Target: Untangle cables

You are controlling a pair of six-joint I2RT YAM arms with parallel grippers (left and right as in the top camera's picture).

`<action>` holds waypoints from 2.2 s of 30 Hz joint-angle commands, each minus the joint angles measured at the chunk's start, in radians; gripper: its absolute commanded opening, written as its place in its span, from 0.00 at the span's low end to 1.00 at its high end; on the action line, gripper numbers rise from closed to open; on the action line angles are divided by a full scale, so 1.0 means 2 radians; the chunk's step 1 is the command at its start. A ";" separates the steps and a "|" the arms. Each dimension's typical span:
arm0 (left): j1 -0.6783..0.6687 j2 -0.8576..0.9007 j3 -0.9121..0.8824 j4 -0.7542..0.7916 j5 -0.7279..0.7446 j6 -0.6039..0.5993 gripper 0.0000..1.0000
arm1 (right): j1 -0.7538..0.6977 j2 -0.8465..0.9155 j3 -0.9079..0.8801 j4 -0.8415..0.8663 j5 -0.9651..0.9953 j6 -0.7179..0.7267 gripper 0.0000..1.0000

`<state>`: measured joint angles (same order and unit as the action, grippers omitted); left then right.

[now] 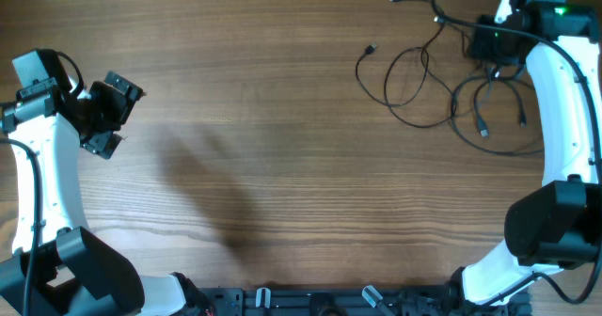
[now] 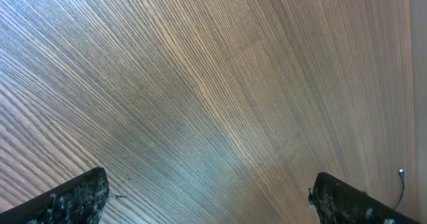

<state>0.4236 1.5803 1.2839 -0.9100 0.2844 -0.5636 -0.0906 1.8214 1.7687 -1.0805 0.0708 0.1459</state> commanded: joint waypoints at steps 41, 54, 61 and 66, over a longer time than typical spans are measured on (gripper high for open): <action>0.000 0.002 0.000 0.000 -0.004 0.001 1.00 | 0.001 0.005 -0.178 0.198 -0.057 0.007 1.00; 0.000 0.002 0.000 0.000 -0.004 0.001 1.00 | 0.026 -0.384 -0.178 0.196 -0.057 0.007 1.00; 0.000 0.002 0.000 0.000 -0.005 0.001 1.00 | 0.026 -0.590 -0.178 0.154 -0.047 0.005 1.00; 0.000 0.002 0.000 0.000 -0.004 0.001 1.00 | 0.026 -0.678 -0.230 0.091 -0.049 0.007 1.00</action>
<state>0.4236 1.5803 1.2839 -0.9108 0.2836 -0.5636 -0.0399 0.5613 1.3567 -0.9089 -0.0257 0.1566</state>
